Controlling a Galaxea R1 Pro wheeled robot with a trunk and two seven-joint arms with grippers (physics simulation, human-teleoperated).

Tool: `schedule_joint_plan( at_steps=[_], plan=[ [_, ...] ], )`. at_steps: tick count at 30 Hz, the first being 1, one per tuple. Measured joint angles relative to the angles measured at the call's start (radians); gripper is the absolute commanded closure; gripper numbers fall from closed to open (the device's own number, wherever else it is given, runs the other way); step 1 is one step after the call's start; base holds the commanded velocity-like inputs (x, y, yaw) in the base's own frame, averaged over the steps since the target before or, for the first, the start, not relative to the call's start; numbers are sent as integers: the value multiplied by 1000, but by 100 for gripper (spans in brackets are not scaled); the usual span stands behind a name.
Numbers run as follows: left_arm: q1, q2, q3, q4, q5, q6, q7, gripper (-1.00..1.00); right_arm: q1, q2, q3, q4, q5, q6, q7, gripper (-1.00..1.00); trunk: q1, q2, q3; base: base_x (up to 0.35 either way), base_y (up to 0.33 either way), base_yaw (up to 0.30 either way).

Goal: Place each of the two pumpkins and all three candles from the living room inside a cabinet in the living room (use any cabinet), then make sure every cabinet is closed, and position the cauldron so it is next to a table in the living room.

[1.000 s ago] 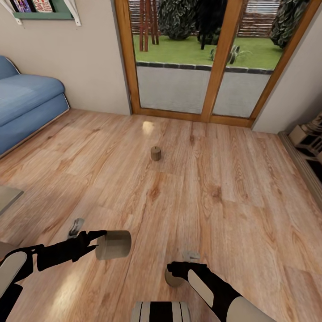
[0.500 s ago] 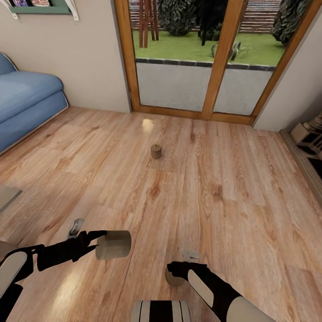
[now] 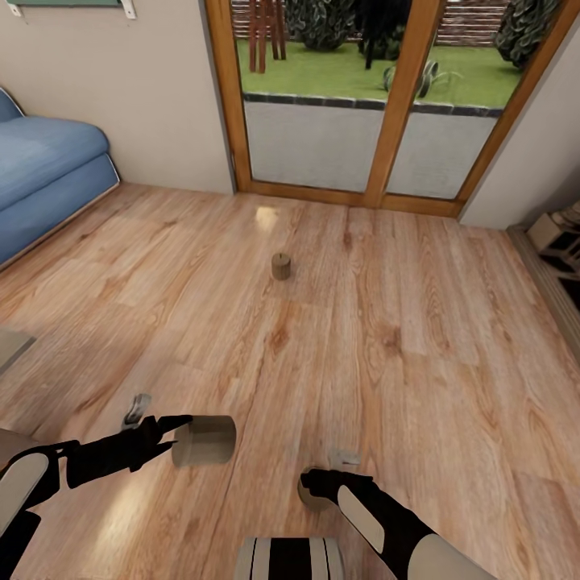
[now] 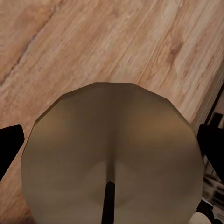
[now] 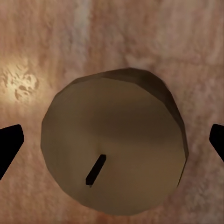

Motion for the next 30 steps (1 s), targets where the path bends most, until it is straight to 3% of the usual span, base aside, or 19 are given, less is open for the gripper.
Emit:
schedule_joint_plan(
  at_steps=[10, 14, 25, 30],
  plan=[
    [0, 1, 0, 0, 3, 0, 0, 100, 0, 0, 0, 0, -1, -19, 0, -100, 1, -1, -8, 0, 0, 0],
    [0, 1, 0, 0, 3, 0, 0, 100, 0, 1, 1, 0, -1, -19, 0, -100, 3, -1, -23, 0, 0, 0],
    [0, 1, 0, 0, 4, 0, 0, 100, 0, 2, 1, 1, -1, -19, 0, -100, 3, -1, -23, 0, 0, 0],
    [0, -1, 0, 0, 1, 0, 0, 100, 0, 2, 1, 2, -1, -19, 0, -100, 4, -2, -39, 0, 0, 0]
  ],
)
